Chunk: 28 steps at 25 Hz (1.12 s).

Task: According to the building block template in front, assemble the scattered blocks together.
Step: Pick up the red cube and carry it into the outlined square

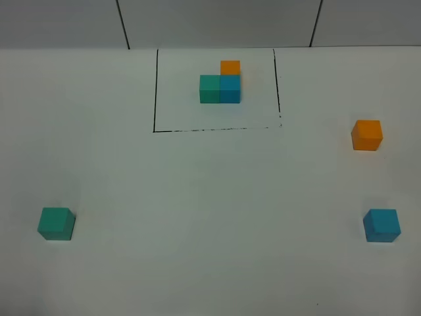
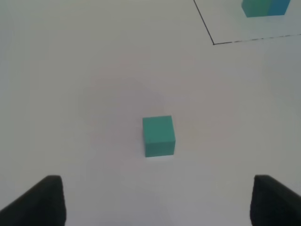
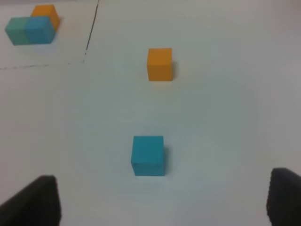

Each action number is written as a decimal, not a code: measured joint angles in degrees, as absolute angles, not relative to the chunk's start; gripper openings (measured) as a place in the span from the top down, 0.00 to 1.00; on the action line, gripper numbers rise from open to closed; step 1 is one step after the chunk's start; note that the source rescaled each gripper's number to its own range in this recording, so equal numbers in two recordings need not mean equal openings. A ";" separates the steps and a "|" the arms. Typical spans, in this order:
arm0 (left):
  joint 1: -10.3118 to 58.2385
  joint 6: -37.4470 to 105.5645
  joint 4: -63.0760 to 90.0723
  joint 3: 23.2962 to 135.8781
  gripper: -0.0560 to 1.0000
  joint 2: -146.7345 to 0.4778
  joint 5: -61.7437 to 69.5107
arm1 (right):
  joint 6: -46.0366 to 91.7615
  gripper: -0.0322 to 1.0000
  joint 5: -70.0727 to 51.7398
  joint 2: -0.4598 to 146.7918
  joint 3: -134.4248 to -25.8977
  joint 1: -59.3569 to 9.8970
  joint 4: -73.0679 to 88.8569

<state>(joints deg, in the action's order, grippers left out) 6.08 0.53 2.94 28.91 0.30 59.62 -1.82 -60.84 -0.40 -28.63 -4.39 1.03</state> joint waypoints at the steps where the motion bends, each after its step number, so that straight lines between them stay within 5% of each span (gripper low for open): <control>1: 6.08 0.53 2.94 28.91 0.21 0.30 59.62 | -1.82 0.22 -60.84 -0.40 -28.63 -4.39 1.03; 15: 6.08 0.53 2.94 28.91 0.21 0.30 59.62 | -1.78 0.22 -61.30 3.20 -30.33 -4.39 1.46; 28: 6.08 0.53 2.94 28.91 0.21 0.30 59.62 | -1.68 0.22 -55.18 61.63 -47.54 -4.51 6.40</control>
<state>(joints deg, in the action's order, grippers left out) 6.08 0.53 2.94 28.91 0.30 59.62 -1.68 -55.18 61.63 -47.54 -4.51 6.40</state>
